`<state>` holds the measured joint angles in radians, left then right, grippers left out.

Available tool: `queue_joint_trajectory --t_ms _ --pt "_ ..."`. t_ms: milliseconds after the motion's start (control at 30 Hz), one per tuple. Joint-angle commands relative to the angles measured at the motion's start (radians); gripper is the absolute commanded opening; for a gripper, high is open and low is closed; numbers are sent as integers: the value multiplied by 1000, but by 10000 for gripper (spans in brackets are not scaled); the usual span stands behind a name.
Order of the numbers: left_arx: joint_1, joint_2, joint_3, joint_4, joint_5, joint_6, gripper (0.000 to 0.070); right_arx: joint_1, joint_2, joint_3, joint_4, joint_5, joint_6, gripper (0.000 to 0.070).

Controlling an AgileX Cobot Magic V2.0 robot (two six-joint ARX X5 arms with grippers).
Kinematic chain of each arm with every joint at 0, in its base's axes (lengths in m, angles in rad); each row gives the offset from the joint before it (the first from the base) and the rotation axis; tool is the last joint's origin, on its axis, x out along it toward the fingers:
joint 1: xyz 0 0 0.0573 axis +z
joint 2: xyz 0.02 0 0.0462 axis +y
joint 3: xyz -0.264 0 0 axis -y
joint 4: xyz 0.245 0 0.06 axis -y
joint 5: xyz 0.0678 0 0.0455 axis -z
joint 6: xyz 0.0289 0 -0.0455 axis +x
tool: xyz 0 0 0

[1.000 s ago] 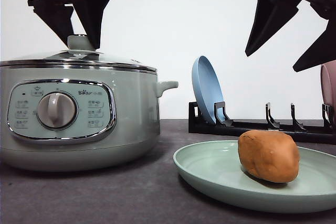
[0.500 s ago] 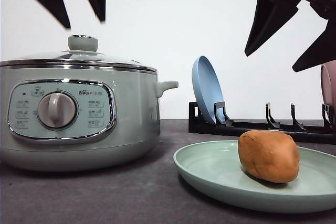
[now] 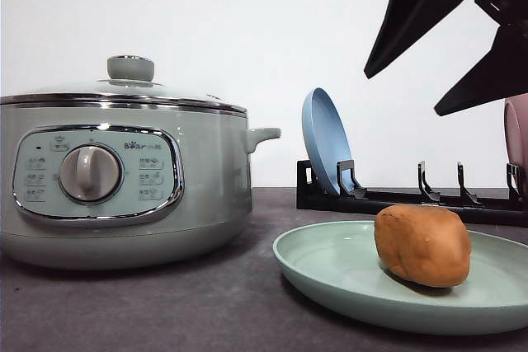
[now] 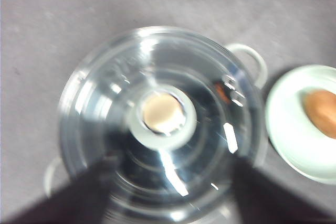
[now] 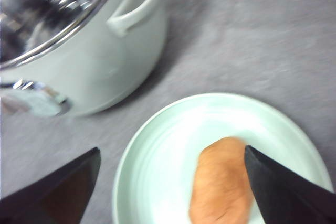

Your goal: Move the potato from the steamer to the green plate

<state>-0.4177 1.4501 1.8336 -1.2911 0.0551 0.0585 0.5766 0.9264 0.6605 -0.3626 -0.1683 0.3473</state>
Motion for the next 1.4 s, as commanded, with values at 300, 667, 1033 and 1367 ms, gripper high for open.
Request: queue_joint_trajectory --t_ms 300,667,1033,1367 --pt "-8 -12 29 -5 25 -22 0 8 6 18 -27 -41 -26 0" --pt "-8 -12 29 -3 24 -22 0 8 6 18 -27 -40 -26 0" --pt "-6 -18 28 -1 22 -2 0 8 6 18 -27 -40 -26 0" --pt "137 -226 -87 415 20 37 0 8 6 18 -27 -40 -26 0"
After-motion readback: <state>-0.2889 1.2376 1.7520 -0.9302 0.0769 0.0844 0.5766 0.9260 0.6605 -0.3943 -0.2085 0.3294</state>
